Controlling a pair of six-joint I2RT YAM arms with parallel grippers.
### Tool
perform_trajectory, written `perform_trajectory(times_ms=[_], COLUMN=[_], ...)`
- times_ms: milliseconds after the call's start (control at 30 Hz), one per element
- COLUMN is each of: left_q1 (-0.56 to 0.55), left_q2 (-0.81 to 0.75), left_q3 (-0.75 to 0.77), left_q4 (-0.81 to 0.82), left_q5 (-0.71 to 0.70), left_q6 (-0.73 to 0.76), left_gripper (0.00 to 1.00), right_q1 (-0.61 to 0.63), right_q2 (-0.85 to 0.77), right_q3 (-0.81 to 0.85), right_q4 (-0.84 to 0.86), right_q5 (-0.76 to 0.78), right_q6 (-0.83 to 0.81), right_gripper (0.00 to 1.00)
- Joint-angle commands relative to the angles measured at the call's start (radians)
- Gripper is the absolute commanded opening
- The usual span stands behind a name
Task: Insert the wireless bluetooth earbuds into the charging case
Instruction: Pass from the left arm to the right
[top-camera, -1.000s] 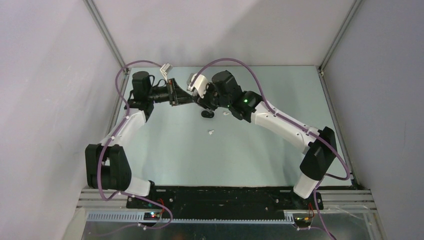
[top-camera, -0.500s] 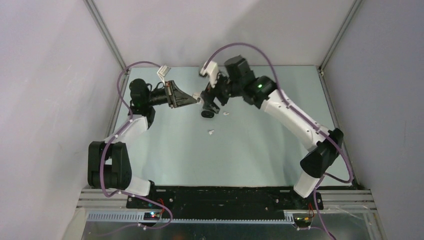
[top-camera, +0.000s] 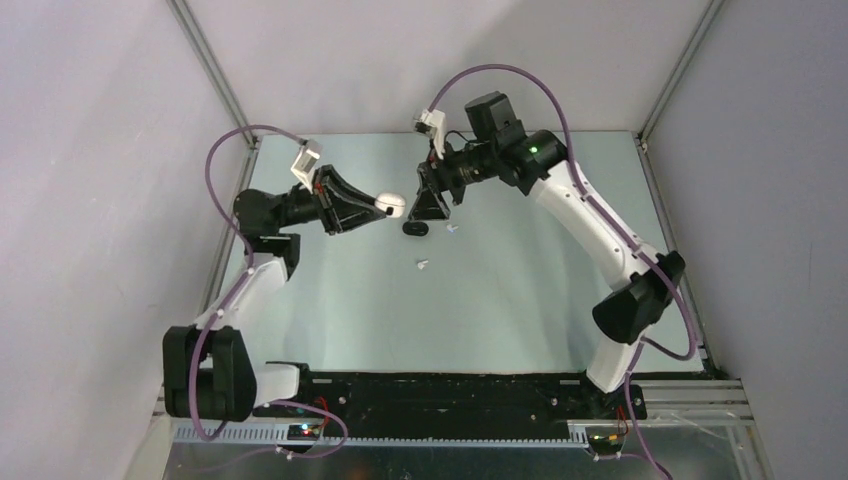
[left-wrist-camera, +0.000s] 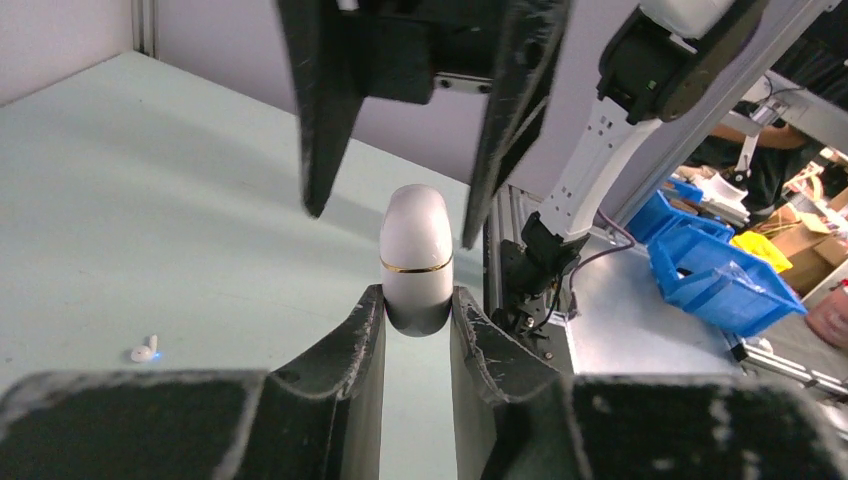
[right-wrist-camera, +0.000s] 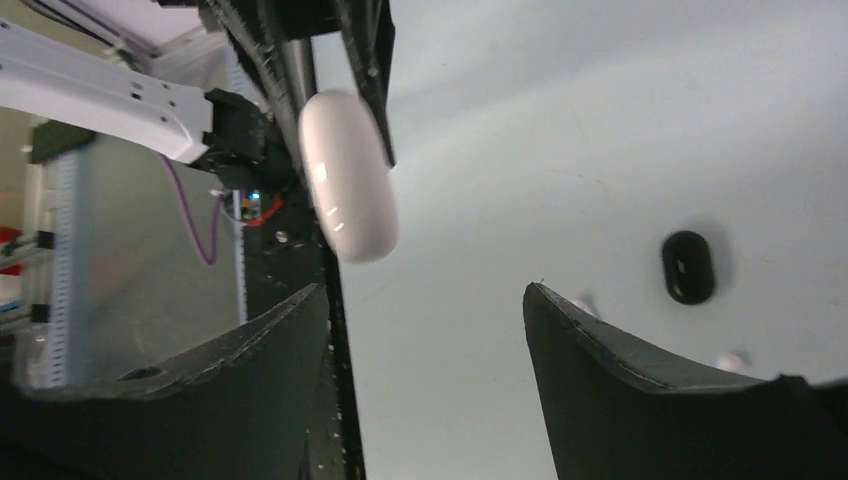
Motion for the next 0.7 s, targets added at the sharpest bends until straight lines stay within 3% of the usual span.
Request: perform_trajectory(times_ms=[0,167,433,667], left_q1=[-0.008,-0.023,-0.023,-0.024], left_q2=[-0.066,-0.086,-0.075,-0.064], left_q3=[-0.039,-0.061,-0.047,-0.032], left_q4=[0.055,0.03,0.01,-0.013], left_q5=[0.022,0.014,-0.019,-0.051], left_q6=[0.043,0.048,0.058,0.062], left_gripper=[0.0,0.0,0.0,0.0], right_q1=[0.006,0.019,0.029,0.038], right_q2=[0.072,0.128,0.139,0.132], right_q3=[0.102,0.173,0.191,0.16], right_q4=[0.033,0.032,-0.05,-0.057], right_q5=[-0.176,-0.238,-0.296,-0.261], right_q6=[0.091,0.091,0.034,0.026], right_gripper=[0.74,0.69,0.47,0.44])
